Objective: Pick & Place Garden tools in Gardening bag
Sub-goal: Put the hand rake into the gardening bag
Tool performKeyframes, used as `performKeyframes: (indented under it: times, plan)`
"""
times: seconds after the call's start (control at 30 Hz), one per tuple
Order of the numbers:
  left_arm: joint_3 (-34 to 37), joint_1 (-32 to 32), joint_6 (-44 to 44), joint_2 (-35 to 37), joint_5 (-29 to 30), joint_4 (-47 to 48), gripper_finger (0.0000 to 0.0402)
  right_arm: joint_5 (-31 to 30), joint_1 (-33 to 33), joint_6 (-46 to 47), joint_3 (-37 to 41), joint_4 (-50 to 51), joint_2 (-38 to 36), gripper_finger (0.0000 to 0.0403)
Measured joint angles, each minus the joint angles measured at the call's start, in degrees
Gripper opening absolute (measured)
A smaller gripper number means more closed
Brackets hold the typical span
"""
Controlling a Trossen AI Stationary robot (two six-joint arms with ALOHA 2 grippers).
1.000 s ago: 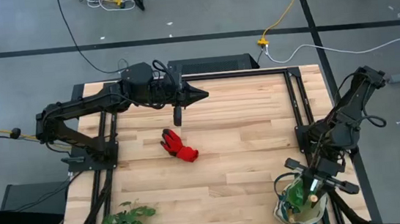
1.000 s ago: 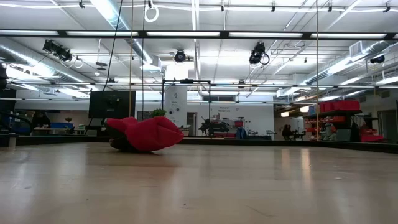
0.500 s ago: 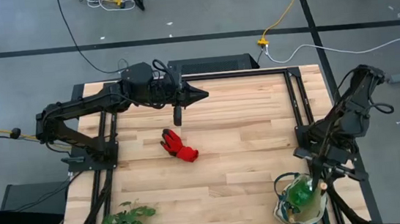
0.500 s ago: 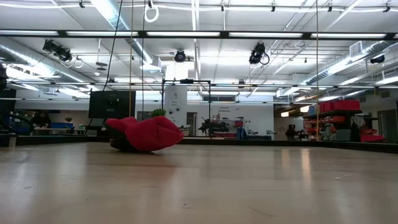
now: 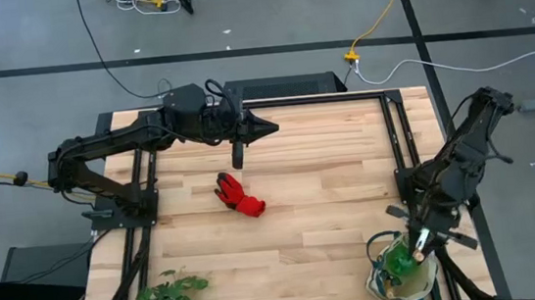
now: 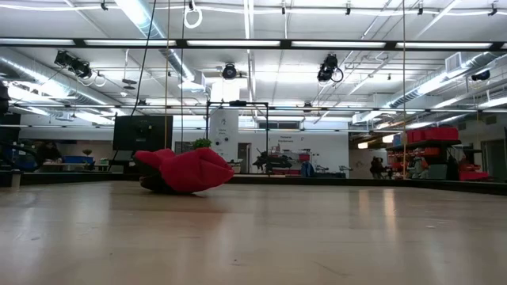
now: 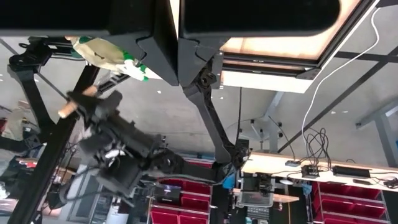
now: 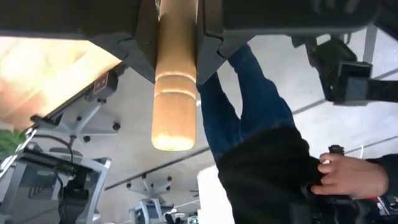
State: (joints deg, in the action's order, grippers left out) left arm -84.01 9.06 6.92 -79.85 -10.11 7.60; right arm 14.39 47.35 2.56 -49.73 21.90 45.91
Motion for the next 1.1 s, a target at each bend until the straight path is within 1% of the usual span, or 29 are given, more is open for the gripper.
performKeyframes:
  times: [0.13, 0.33, 0.47, 0.7, 0.87, 1.03, 1.1]
  plan:
    - [0.0, 0.02, 0.0, 0.0, 1.21, 0.0, 0.0002, 0.25, 0.0, 1.74, 6.79, -8.35, -0.06, 0.0064]
    - [0.0, 0.02, 0.0, 0.0, 1.49, 0.0, 0.0002, 1.6, 0.0, 5.06, 17.1, -27.05, -0.14, 0.0064]
    - [0.0, 0.02, 0.21, 0.0, 1.49, 0.01, 0.0002, 2.06, 0.31, 6.7, 22.32, -34.79, -0.15, 0.0063]
    - [0.0, 0.0, 0.39, 0.0, 1.49, 0.03, 0.0002, 1.61, 2.25, 6.87, 27.13, -36.63, -0.15, 0.0061]
    - [0.0, 0.0, 0.63, 0.0, 1.49, 0.04, 0.0002, 1.42, 3.35, 5.81, 27.67, -37.08, -0.15, 0.0061]
    - [0.0, 0.02, 1.49, 0.0, 1.51, 0.09, 0.0002, -1.87, 4.65, 3.05, 27.69, -37.37, -0.13, 0.006]
    - [0.0, 0.01, 1.51, 0.0, 1.51, 0.09, 0.0002, -2.02, 5.04, 2.58, 27.69, -37.38, -0.13, 0.006]
